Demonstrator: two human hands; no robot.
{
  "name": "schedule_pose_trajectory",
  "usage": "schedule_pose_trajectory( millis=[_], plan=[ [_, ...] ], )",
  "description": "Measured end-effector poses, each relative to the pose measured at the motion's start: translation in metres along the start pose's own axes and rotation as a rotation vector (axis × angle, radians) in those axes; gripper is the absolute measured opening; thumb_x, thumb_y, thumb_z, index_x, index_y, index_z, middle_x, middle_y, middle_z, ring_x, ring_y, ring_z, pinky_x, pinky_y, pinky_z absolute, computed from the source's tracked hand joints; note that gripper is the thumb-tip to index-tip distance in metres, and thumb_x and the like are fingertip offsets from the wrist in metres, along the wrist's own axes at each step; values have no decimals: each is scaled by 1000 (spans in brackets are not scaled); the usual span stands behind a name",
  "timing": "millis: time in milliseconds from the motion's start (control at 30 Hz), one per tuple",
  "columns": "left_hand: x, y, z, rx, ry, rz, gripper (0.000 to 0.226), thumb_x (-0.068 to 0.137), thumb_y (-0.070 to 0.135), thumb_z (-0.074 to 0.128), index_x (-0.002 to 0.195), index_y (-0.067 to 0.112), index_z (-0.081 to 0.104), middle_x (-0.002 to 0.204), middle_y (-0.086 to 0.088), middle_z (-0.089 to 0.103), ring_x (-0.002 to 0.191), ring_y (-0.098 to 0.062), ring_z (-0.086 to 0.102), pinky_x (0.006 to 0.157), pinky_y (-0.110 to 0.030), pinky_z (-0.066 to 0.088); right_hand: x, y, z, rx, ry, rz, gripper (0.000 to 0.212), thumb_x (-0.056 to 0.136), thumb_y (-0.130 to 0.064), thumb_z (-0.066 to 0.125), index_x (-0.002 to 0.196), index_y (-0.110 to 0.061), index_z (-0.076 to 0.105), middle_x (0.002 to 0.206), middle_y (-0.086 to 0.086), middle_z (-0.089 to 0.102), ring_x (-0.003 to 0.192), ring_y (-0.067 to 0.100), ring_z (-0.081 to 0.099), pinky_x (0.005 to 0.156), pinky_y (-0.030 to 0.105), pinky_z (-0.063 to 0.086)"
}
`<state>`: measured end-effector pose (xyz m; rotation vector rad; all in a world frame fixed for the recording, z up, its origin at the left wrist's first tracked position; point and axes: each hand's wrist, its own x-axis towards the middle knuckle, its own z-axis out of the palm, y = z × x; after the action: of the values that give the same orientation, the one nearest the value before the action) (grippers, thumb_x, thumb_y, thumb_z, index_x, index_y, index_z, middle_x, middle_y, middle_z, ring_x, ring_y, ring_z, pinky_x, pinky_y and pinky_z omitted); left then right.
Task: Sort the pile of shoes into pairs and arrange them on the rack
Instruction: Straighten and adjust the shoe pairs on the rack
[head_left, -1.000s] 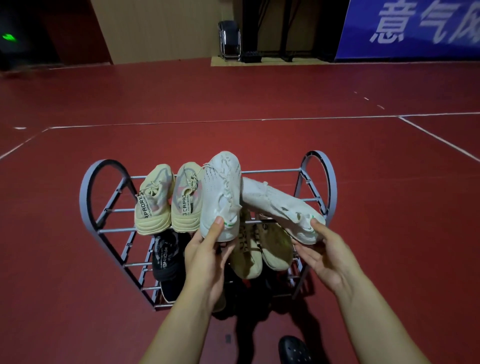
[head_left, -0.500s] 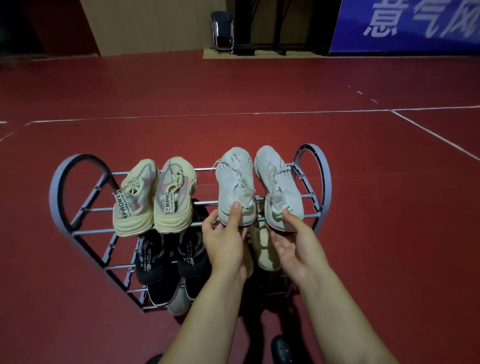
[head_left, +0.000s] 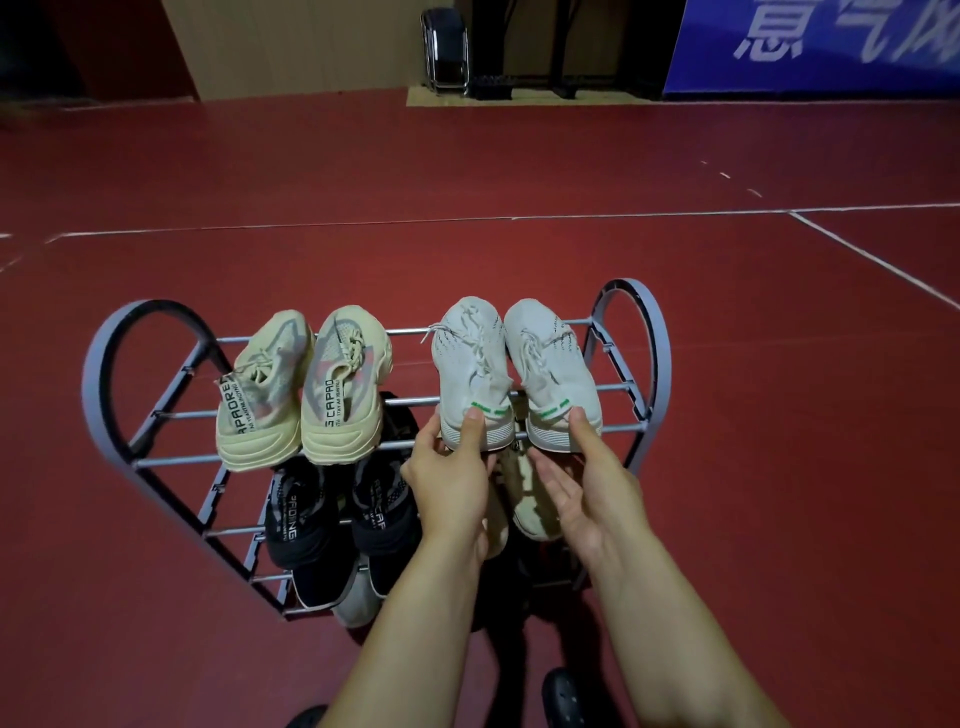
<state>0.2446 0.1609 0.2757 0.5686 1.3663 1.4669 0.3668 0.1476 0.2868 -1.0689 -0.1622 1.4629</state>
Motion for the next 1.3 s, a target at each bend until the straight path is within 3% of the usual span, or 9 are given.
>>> schedule_pose_trajectory(
  millis=[133, 333, 433, 600, 800, 867, 933, 1167, 1300],
  plan=[
    [-1, 0, -3, -58, -42, -9, 51, 91, 35, 74, 137, 17, 60, 141, -13, 51, 107, -20, 72, 86, -35, 63, 0, 0, 6, -10, 16, -62, 44, 78, -32, 83, 108, -4, 67, 99, 13, 77, 86, 28, 76, 88, 39, 60],
    [-7, 2, -16, 84, -35, 51, 53, 90, 40, 73, 137, 21, 58, 122, -4, 68, 107, -16, 70, 98, -43, 56, -5, 5, 9, -72, 30, -120, 46, 79, -38, 80, 109, -5, 65, 101, 10, 75, 86, 27, 76, 91, 40, 59],
    [-11, 2, -24, 140, 3, 72, 49, 89, 41, 73, 130, 20, 57, 120, -2, 65, 105, -12, 66, 93, -30, 54, -8, 7, 5, -149, 36, -117, 48, 80, -47, 77, 113, -14, 63, 99, 1, 70, 88, 26, 76, 87, 39, 60],
    [-19, -2, -50, 271, -30, 34, 28, 92, 32, 71, 113, 17, 62, 114, -6, 69, 101, -21, 68, 96, -47, 55, -22, 21, -1, -475, -30, -28, 37, 89, -44, 67, 107, -11, 67, 100, 6, 74, 82, 19, 75, 69, 30, 57],
    [-13, -7, -97, 554, -138, -107, 24, 88, 32, 75, 103, 17, 65, 95, -3, 71, 77, -15, 64, 72, -29, 53, -41, 42, 0, -1037, -192, -84, 27, 87, -36, 71, 104, -16, 67, 95, 0, 73, 65, 5, 70, 50, 14, 46],
    [-9, -5, -115, 658, -139, -110, 27, 87, 31, 77, 105, 15, 65, 93, -2, 72, 78, -14, 65, 71, -24, 52, -40, 47, -1, -1253, -186, -132, 32, 86, -38, 71, 109, -17, 63, 91, -7, 69, 70, 5, 66, 55, 18, 45],
    [-4, -3, -134, 743, -122, -91, 28, 88, 31, 76, 107, 14, 65, 100, -2, 71, 87, -17, 65, 83, -30, 52, -37, 51, -1, -1345, -214, -102, 36, 86, -39, 71, 113, -19, 58, 87, -12, 65, 75, 5, 62, 59, 20, 43],
    [11, -11, -171, 782, -121, -131, 36, 88, 37, 76, 109, 11, 63, 90, -4, 66, 77, -21, 58, 74, -34, 45, -16, 77, 2, -1441, -227, -16, 49, 85, -43, 71, 123, -18, 54, 105, -2, 66, 94, 17, 65, 75, 27, 46],
    [14, -18, -166, 767, -150, -131, 32, 87, 40, 76, 102, 14, 65, 86, 0, 67, 72, -18, 60, 74, -34, 48, -7, 91, 2, -1373, -88, -49, 37, 83, -46, 72, 102, -15, 66, 105, 5, 70, 89, 20, 64, 78, 29, 48]
  ],
)
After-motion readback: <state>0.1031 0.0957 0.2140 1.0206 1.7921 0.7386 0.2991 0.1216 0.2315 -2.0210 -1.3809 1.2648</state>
